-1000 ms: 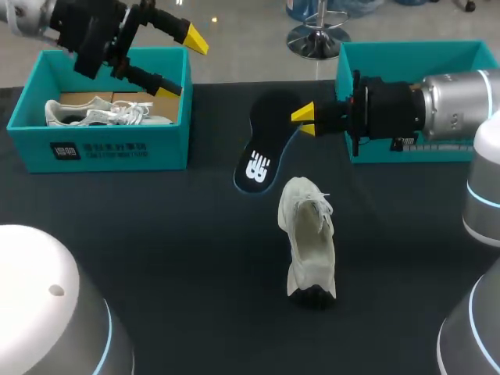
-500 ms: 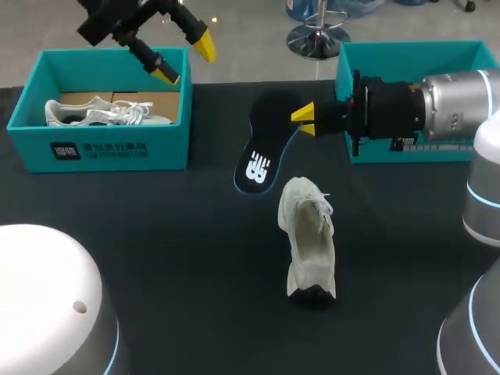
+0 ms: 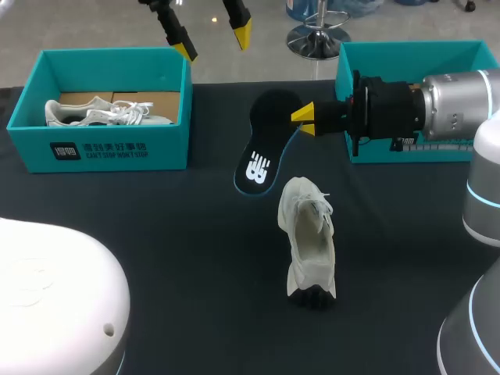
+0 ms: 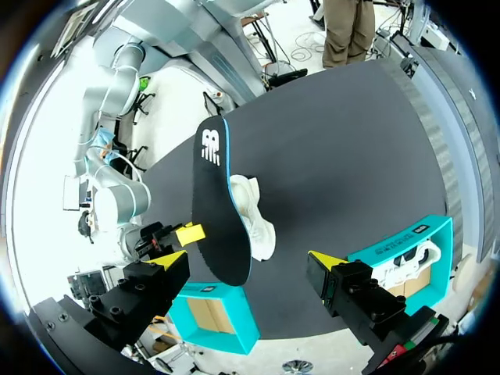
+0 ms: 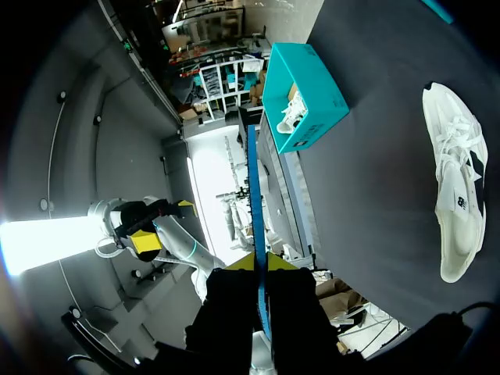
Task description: Take the shoe out of the shoebox, open the shoe tongue, remove and reinsert the insole, then place the shoe into the shoebox
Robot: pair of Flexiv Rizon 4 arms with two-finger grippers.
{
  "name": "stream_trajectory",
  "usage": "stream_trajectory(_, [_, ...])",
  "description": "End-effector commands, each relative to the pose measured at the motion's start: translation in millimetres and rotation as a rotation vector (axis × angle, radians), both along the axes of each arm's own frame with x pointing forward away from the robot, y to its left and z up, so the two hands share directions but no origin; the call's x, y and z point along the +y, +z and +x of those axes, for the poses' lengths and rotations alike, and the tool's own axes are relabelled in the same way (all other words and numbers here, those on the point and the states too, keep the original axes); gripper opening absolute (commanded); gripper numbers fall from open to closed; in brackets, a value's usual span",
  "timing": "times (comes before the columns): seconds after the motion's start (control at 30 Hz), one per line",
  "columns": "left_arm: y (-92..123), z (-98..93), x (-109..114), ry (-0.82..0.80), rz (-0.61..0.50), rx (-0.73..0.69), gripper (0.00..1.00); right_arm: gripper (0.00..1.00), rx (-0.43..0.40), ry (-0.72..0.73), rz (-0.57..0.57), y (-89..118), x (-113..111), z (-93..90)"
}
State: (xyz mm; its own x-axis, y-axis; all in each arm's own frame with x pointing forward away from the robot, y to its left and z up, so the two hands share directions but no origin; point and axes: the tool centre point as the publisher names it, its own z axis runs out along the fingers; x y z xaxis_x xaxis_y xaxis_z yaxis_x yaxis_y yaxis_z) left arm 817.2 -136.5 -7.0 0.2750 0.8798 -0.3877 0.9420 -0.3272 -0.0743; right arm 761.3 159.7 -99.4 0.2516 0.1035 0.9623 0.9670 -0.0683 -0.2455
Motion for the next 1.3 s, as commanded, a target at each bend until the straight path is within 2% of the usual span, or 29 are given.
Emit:
stream_trajectory(0.03, [-2.8,2.8,-3.8,-0.033,0.181,0.069,1.00,0.00,0.000,-0.001,-0.002,-0.6,1.6,0.4])
stream_trajectory(0.37, [-6.8,-4.8,-7.0,-0.007,0.196,0.056,1.00,0.00,-0.008,0.003,0.000,-0.9,1.6,0.5])
stream_trajectory(0.77, [-6.8,-4.8,-7.0,-0.007,0.196,0.056,1.00,0.00,-0.007,0.006,0.025,-8.8,11.1,-13.4])
stream_trajectory(0.87, [-6.8,-4.8,-7.0,-0.007,0.196,0.056,1.00,0.00,0.022,-0.023,0.004,-7.6,8.8,-14.7])
stream_trajectory(1.23, [-6.8,-4.8,-7.0,-0.007,0.196,0.056,1.00,0.00,0.022,-0.023,0.004,-7.6,8.8,-14.7])
stream_trajectory(1.3, [-6.2,-7.4,2.5,-0.011,0.066,0.075,1.00,0.00,0.022,-0.023,0.004,-7.6,8.8,-14.7])
